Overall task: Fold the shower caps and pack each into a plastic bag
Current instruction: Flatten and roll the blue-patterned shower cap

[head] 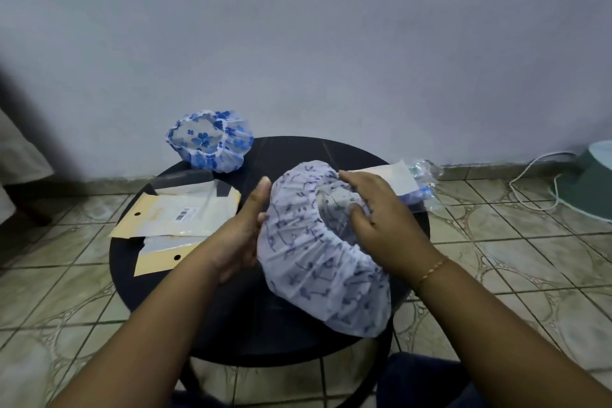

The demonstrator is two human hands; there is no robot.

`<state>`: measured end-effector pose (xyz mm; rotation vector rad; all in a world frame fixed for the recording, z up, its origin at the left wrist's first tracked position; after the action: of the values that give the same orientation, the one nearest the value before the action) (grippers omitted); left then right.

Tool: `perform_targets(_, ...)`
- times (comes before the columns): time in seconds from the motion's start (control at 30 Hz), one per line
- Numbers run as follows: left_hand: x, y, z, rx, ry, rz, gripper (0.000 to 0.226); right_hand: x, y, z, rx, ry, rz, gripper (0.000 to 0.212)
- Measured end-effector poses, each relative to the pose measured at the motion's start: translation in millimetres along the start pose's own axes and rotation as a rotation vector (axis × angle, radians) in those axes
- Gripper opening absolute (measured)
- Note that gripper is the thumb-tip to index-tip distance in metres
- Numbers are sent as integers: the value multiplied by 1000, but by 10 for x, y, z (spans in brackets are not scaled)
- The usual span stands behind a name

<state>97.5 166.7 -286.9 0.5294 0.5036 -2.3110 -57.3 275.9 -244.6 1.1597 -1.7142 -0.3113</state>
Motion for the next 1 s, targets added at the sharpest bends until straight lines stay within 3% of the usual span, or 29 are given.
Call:
perform_targets(0.13,-54,15,-32,25,11,-12,47,-3,-48,-45,99,14,19,46)
perform_targets(0.23,-77,42,-34,-62,-20,-43,41,-33,145,29,288,-159,316,40)
perform_targets(0.3,-91,58,-55,-132,-42,-85,35,-115,247,246,336,-413,471,29)
perform_targets(0.37,-93,109,-83,-192,-65,-126,34,-243,220,478,404,-705,386,18)
perform_targets(0.43,-78,173,-115,-255,-73,-182,53,-378,85,613,562,-904,205,28)
perform_targets(0.53,-43,227,-182,-312,-64,-249,73,-495,-75,714,713,-1015,75,48)
perform_targets(0.67,-26,214,-239,-310,-49,-253,67,-497,-272,770,885,-1056,47,48)
perform_targets(0.77,-30,238,-200,-275,-45,-138,44,-466,-306,756,876,-1045,177,35)
perform_targets(0.93,7,398,-252,-98,-11,361,68,-396,-271,661,935,-936,350,23)
perform_targets(1.0,21,363,-242,-90,-20,340,74,-383,-262,645,905,-902,399,19)
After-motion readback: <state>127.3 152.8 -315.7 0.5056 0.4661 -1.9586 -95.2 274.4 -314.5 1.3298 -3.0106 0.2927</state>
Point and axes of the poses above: each hand's wrist, its own x-axis towards the middle knuckle, its own y-axis out of the back of the hand, z = x × y, the point moved 4 cm from there along x, towards the middle knuckle, and after that the axes turned 14 degrees about y, right-handed, at the moved point
